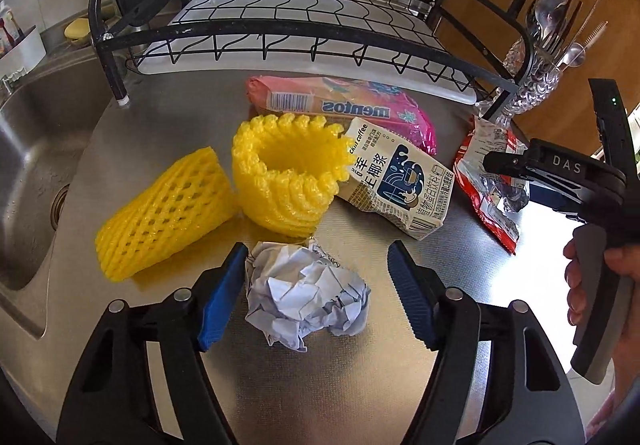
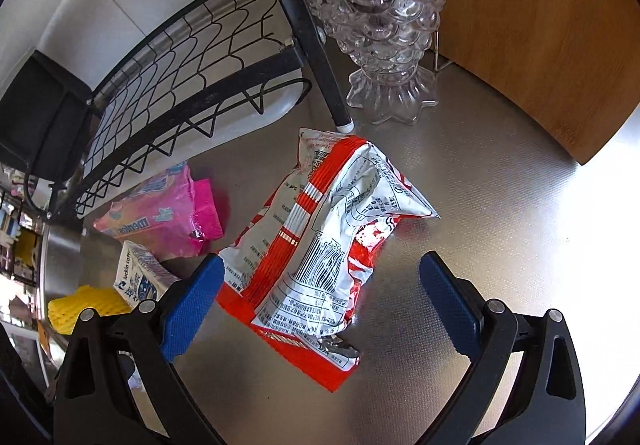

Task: Collect trash
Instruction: 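Grasp the crumpled paper with the left tool while the right tool grasps the red snack bag, then carry the paper and snack bag down over the black bin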

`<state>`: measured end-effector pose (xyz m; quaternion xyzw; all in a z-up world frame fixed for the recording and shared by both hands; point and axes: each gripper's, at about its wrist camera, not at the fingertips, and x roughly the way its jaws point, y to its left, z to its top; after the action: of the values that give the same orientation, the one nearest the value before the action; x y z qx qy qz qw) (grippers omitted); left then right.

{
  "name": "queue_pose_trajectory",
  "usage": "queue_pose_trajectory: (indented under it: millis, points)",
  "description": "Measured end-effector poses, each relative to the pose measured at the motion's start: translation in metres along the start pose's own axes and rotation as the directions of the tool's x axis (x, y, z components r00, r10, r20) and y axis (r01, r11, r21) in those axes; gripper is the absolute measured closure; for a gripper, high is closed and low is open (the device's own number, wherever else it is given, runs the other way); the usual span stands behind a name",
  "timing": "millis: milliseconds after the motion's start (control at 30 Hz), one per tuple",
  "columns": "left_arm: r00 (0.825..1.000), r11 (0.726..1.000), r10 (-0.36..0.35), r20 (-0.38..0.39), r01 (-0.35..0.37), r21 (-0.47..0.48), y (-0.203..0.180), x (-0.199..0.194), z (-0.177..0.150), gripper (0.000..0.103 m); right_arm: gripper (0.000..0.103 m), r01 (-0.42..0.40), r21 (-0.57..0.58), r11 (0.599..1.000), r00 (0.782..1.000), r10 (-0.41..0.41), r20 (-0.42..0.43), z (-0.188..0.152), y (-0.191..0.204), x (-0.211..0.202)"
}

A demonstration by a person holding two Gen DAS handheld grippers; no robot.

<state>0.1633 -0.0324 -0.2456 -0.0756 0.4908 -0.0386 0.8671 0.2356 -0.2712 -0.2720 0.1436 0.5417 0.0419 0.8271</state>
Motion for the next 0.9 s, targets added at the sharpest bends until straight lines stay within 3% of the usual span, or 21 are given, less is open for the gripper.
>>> queue_pose_trajectory:
  millis: [67, 133, 300, 367, 433, 700, 900]
  points:
    - [1.0, 1.0, -0.002, 0.001, 0.002, -0.007, 0.001, 0.001, 0.0, 0.045, 0.016, 0.022, -0.053, 0.998, 1.0, -0.021, 0.015, 0.001, 0.005, 0.001]
    - [1.0, 1.0, 0.0, -0.004, 0.0, -0.013, 0.002, 0.004, -0.001, 0.057, 0.033, 0.03, -0.091, 0.995, 0.999, -0.028, 0.022, 0.003, 0.008, 0.002]
    - [1.0, 1.0, 0.017, 0.008, -0.017, -0.007, 0.0, 0.001, -0.006, 0.06, 0.064, 0.059, -0.166, 0.984, 0.998, -0.055, 0.026, 0.005, 0.008, 0.002]
    - [1.0, 1.0, 0.022, 0.015, -0.022, 0.002, -0.003, -0.001, -0.011, 0.062, 0.067, 0.049, -0.183, 0.982, 0.999, -0.046, 0.025, 0.002, 0.007, 0.001]
    - [1.0, 1.0, 0.019, 0.023, -0.019, 0.006, -0.005, -0.005, -0.016, 0.063, 0.077, 0.04, -0.193, 0.98, 0.999, -0.035, 0.025, -0.003, 0.004, -0.003]
    - [1.0, 0.999, -0.01, 0.023, 0.009, 0.05, -0.013, -0.026, -0.051, 0.069, 0.088, 0.009, -0.197, 0.98, 1.0, -0.006, 0.017, -0.04, 0.0, -0.029]
    - [0.998, 0.996, -0.053, 0.03, 0.05, 0.078, -0.002, -0.055, -0.097, 0.07, 0.089, 0.014, -0.167, 0.986, 1.0, -0.009, 0.03, -0.097, 0.007, -0.057]
